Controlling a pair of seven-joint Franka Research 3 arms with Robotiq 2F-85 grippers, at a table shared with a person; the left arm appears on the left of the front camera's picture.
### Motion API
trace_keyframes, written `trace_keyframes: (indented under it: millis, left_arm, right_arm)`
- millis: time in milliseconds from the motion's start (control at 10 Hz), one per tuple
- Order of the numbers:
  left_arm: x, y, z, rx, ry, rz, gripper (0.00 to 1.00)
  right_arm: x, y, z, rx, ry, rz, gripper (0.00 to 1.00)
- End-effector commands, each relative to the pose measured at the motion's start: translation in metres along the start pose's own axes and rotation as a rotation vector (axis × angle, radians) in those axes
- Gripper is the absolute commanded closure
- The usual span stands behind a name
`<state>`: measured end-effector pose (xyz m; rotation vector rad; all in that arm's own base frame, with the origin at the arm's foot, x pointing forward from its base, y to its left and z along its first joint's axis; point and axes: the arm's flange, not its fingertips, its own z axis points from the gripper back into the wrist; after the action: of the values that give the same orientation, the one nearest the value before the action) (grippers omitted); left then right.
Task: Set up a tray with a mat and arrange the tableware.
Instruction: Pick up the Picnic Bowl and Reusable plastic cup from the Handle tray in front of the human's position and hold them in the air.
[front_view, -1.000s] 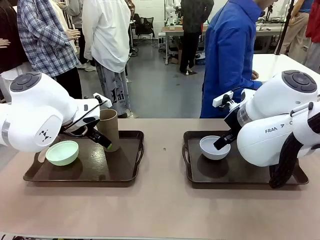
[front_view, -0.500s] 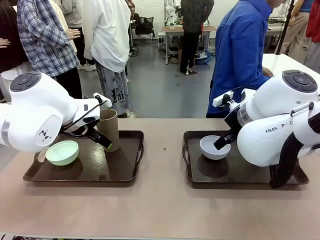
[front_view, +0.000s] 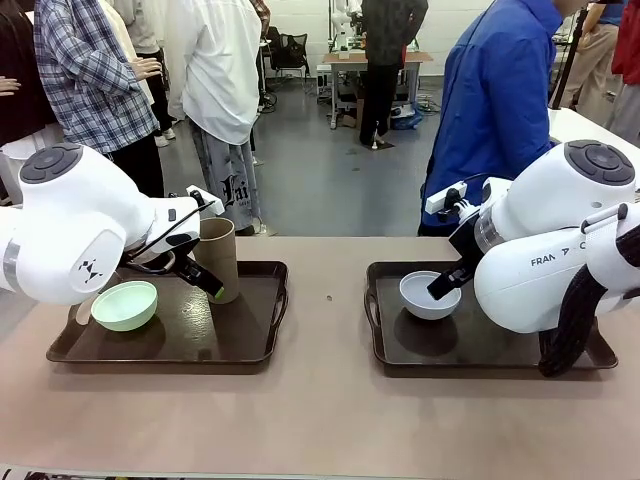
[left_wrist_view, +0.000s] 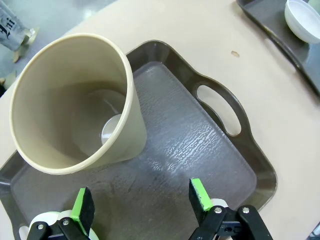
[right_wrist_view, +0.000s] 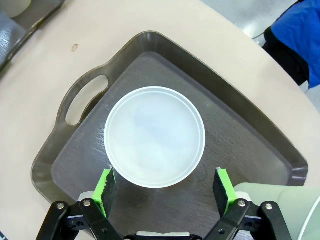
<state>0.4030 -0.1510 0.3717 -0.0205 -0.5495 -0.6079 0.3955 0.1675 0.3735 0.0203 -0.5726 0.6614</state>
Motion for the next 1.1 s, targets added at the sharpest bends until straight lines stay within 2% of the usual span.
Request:
trace_keyframes:
  millis: [0,100,200,300,400,500,600,900,1000]
  left_arm:
    - [0.0,0.001,0.0,0.0,0.0,0.001,0.0]
    - [0.0,0.0,0.0,0.0,0.0,0.0,0.0]
    - [-0.006,-0.002,0.009,0.022,0.015,0.036,0.0]
    - [-0.014,-0.007,0.028,0.062,0.062,0.098,0.0]
    - [-0.024,-0.012,0.056,0.021,0.126,0.103,0.0]
    - [-0.031,-0.012,0.075,0.033,0.153,0.124,0.0]
    - [-0.046,-0.018,0.113,-0.006,0.198,0.151,0.0]
    - [-0.072,-0.024,0.162,-0.076,0.283,0.039,0.0]
    - [-0.073,-0.013,0.167,-0.106,0.269,0.077,0.0]
  right_arm:
    - [0.0,0.0,0.0,0.0,0.0,0.0,0.0]
    - [-0.007,0.003,0.008,-0.015,0.047,-0.018,0.0]
    - [-0.015,0.003,0.023,-0.027,0.076,-0.114,0.0]
    - [-0.025,0.007,0.039,-0.015,0.108,-0.176,0.0]
    - [-0.04,0.014,0.053,0.005,0.158,-0.184,0.0]
    - [-0.055,0.025,0.069,0.006,0.221,-0.192,0.0]
    - [-0.068,0.034,0.087,-0.013,0.262,-0.212,0.0]
    - [-0.112,0.045,0.124,-0.058,0.394,-0.261,0.0]
    - [-0.123,0.035,0.137,-0.005,0.391,-0.292,0.0]
